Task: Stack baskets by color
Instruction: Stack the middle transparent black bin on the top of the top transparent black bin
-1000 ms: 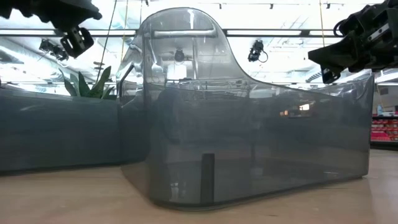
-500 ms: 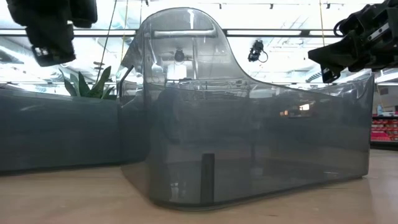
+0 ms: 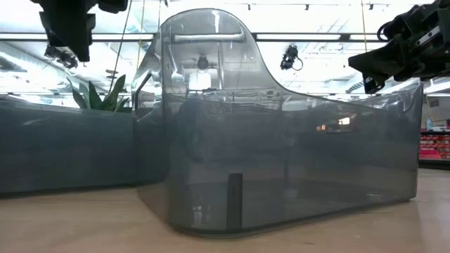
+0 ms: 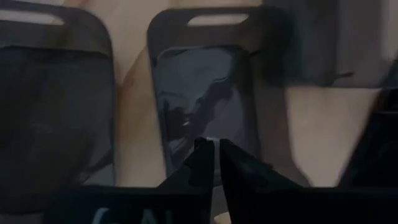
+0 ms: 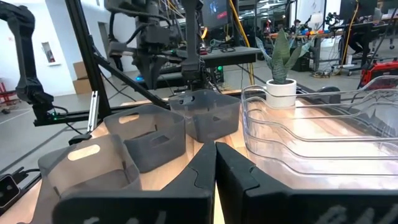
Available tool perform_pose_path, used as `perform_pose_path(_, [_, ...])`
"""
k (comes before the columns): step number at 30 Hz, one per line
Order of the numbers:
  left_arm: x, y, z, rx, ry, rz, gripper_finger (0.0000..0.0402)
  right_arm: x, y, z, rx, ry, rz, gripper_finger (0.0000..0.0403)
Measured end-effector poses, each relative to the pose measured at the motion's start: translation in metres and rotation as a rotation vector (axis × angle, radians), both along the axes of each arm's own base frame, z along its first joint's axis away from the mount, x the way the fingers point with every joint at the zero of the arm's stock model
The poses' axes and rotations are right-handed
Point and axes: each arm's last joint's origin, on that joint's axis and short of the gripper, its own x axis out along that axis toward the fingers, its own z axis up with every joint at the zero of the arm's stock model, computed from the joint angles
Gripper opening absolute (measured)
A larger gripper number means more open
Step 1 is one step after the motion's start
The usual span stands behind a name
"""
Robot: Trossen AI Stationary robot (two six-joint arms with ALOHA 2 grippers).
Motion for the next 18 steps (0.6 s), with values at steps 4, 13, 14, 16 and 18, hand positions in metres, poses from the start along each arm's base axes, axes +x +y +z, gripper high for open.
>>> perform_pose_path(4, [0.005, -0.002, -0.012, 0.037, 0.077, 0.000, 0.0059, 0.000, 0.000, 0.000, 0.000, 0.000, 0.000, 0.0012])
perform_pose_path(13, [0.017, 0.007, -0.026, -0.008, 0.160, 0.072, 0.0161, 0.000, 0.000, 0.000, 0.000, 0.000, 0.000, 0.0012])
perform_pose_path(14, [0.018, 0.009, -0.025, -0.024, 0.163, 0.097, 0.0169, 0.000, 0.000, 0.000, 0.000, 0.000, 0.001, 0.0012])
perform_pose_path(16, [0.019, 0.012, -0.026, -0.040, 0.168, 0.130, 0.0179, 0.000, 0.000, 0.000, 0.000, 0.000, 0.000, 0.0012])
perform_pose_path(18, [0.019, 0.014, -0.026, -0.041, 0.170, 0.142, 0.0182, 0.000, 0.000, 0.000, 0.000, 0.000, 0.000, 0.0013])
